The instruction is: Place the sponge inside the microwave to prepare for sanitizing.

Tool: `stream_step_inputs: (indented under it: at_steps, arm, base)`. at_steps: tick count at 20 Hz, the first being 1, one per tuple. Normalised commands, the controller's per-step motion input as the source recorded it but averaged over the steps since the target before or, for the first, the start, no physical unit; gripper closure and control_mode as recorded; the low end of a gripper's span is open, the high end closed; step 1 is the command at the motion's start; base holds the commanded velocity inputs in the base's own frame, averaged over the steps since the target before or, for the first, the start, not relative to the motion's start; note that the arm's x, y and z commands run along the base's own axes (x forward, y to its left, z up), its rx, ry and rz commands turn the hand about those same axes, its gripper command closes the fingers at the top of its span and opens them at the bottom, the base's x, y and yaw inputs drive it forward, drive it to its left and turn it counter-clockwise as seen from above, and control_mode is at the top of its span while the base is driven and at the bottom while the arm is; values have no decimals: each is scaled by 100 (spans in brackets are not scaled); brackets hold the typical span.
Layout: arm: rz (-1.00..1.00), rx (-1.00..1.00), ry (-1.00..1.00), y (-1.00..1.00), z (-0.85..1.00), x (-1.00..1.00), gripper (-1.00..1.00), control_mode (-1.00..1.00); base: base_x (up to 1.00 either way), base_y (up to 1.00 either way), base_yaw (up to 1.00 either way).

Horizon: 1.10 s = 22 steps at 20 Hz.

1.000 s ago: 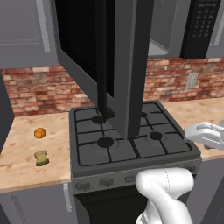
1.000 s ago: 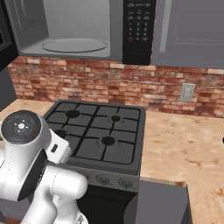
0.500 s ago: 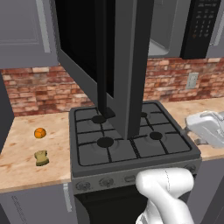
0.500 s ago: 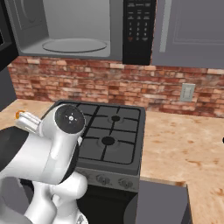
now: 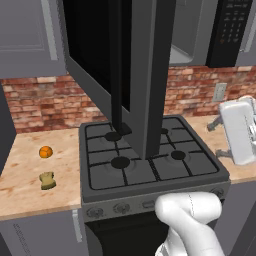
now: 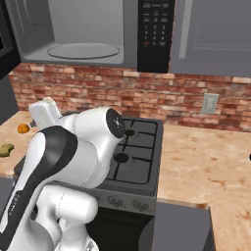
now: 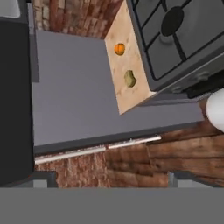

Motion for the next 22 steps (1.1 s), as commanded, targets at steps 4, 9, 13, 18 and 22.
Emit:
stream_step_inputs:
  at_steps: [4, 9, 13, 18, 22]
  arm:
    - [-23, 38, -1, 8, 28, 2, -100, -100]
    - [-22, 19, 0, 27, 45, 1, -100, -100]
    - [4, 2, 40, 48, 79, 5, -100, -100]
    - [16, 18, 44, 15, 53, 2, -100, -100]
    - [11, 19, 28, 37, 14, 0, -100, -100]
  base:
    - [0, 0, 0]
    - [0, 0, 0]
    - [0, 0, 0]
    - [0, 0, 0]
    - [0, 0, 0]
